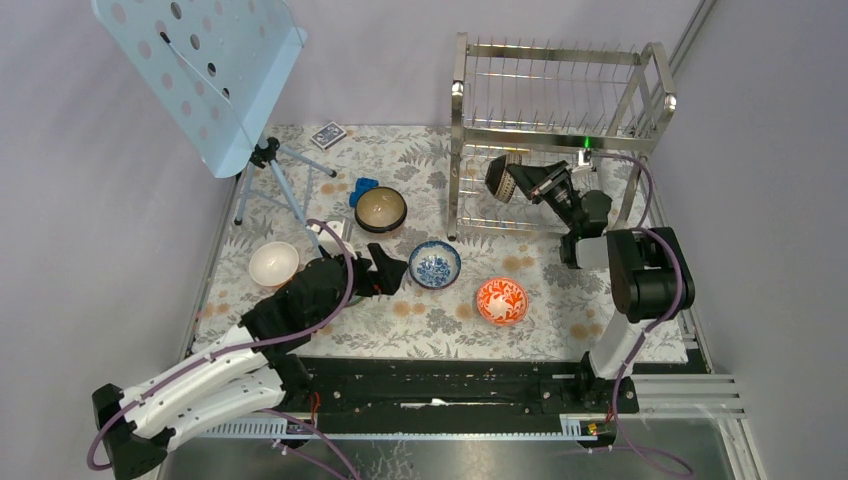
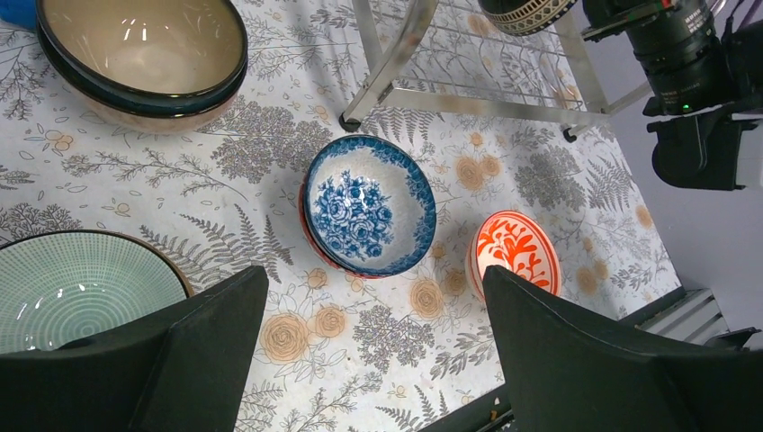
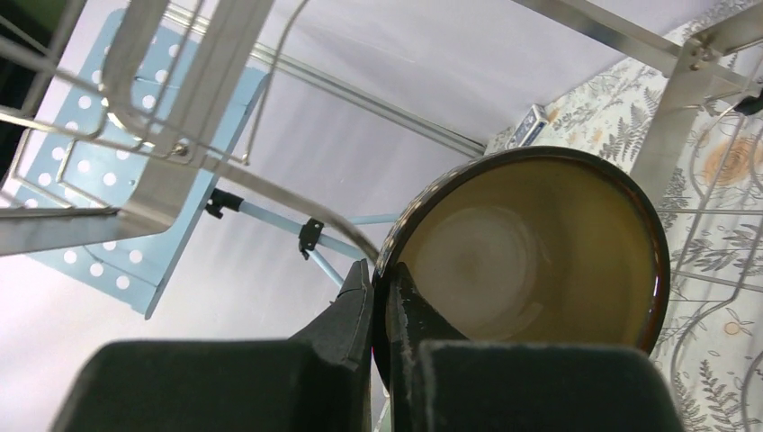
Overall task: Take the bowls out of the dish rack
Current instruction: Pick up the bowl from the dish rack, then place the bowl with the bowl.
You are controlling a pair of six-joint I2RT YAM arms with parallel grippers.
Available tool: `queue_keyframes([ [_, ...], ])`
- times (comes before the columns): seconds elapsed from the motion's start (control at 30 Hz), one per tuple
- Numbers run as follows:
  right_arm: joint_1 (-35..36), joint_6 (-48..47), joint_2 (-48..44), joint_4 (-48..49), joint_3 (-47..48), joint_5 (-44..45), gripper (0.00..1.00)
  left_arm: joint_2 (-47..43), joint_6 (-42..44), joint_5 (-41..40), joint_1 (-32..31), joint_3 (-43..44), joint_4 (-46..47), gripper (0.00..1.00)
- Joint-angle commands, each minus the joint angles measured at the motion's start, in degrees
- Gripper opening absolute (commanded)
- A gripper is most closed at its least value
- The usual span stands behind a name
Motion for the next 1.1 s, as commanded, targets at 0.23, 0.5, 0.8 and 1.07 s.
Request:
queue_keyframes([
  [0.23,0.4,-8.4,-21.9,-4.5,-9.7,-3.8,0.00,-1.9,-3.0,-1.6,0.1,1.1,-1.9,0.93],
  [0.5,6.7,-33.2,-47.7,-46.1,-11.2,-2.4,0.00,-1.6,-2.9,-1.7,0.1,3.4,-1.3,0.93],
  [0.8,20.1,-54.6,-65.3,-86.7,-2.9,9.1,0.00,2.4,-4.9,-0.9,0.1,11.2,-3.8,0.99],
  [1.07,33.1,-68.8,-59.5,-100.0,10.6,20.7,0.00,2.3,-1.0,1.1,0.1,18.9,-6.5,0.99],
])
